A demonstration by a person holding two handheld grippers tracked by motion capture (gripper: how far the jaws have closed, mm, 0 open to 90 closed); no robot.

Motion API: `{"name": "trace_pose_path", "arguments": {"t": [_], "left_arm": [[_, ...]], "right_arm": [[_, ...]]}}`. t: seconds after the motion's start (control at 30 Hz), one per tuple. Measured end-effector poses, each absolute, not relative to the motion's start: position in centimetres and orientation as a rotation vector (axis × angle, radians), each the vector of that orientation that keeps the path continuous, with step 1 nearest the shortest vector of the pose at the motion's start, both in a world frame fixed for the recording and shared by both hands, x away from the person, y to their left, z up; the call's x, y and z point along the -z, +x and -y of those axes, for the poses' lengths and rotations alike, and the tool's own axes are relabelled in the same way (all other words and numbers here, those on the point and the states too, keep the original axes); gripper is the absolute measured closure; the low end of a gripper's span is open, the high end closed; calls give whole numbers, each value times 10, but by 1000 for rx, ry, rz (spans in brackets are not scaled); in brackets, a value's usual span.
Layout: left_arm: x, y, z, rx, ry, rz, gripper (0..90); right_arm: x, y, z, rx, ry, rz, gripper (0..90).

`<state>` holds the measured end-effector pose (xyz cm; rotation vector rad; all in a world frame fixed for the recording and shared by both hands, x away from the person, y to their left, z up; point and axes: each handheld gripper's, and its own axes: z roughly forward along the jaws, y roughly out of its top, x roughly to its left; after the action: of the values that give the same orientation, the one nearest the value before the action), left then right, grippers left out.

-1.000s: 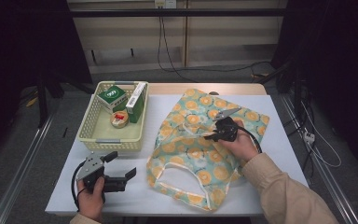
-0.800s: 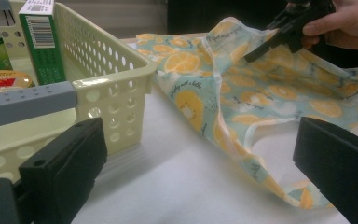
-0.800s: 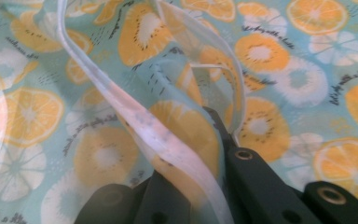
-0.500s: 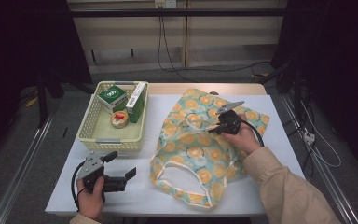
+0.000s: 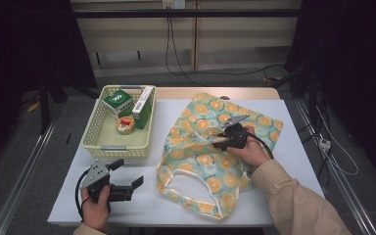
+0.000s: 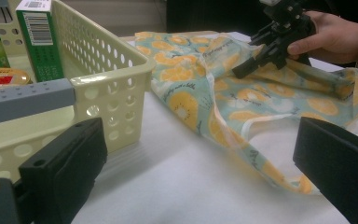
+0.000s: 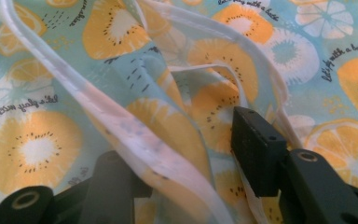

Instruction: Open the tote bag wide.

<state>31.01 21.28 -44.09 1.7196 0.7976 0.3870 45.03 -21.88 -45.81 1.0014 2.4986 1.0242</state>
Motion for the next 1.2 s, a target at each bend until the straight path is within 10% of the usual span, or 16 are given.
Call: {"name": "trace_pose_path", "arguments": {"t": [0.43,1.2], "left_arm": [[440,309,-212,-388,1718,-798,24],[436,309,-208,-390,1719,-779,24]], "right_arm": [[458,452,216,-1062,1037,-2521,881],[403,456,226,-1158,1088,-2495,900]]}}
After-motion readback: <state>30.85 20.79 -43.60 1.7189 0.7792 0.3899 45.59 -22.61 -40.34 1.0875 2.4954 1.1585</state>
